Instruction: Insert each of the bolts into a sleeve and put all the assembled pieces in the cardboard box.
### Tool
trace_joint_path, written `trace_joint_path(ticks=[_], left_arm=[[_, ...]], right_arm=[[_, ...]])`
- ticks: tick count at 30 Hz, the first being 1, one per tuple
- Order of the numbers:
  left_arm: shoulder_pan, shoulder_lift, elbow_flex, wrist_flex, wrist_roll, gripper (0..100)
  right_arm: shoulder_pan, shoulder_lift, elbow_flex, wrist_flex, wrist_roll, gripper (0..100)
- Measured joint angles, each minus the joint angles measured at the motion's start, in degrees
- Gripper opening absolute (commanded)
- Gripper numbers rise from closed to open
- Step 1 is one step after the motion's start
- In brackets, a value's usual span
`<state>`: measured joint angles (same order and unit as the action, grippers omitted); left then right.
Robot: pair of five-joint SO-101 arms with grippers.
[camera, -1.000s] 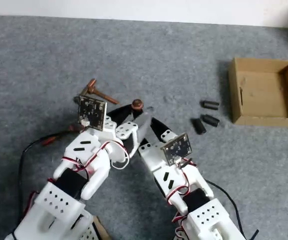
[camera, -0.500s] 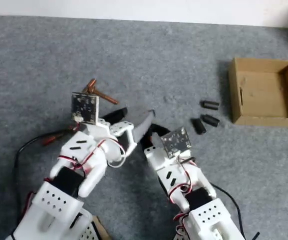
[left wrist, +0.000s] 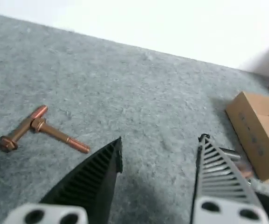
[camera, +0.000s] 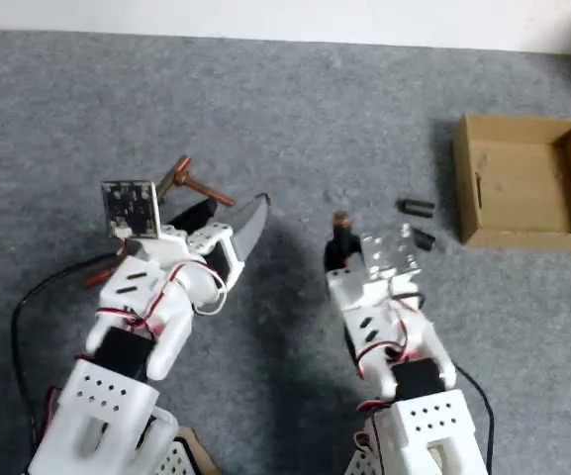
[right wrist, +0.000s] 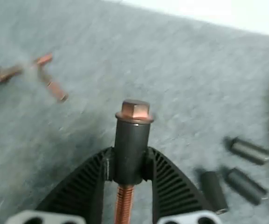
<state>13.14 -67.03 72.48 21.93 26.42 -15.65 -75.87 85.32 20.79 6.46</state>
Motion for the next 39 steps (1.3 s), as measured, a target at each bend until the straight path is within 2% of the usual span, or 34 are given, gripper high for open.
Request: trace_joint_path(ticks=[4, 7, 16, 28, 39], left_arm=[[0.35, 0.0, 5.19, -10.46, 0.0, 24], [0.18, 0.0, 5.27, -12.04, 0.0, 24], [0.26, 0.0, 5.27, -12.4, 0.0, 24], [0.18, 0.0, 5.45, -12.4, 0.0, 24], [0.18, 0.0, 5.54, -12.4, 0.0, 24]], right_arm=[[3.69, 0.0, -2.2, 0.26, 0.26, 0.5], [5.54, 2.02, -4.04, 0.26, 2.2, 0.5], [16.26, 22.68, -18.37, 0.26, 4.22, 0.5], [24.62, 42.9, -38.51, 0.26, 14.33, 0.5], [33.41, 60.31, -53.36, 0.26, 15.38, 0.5]])
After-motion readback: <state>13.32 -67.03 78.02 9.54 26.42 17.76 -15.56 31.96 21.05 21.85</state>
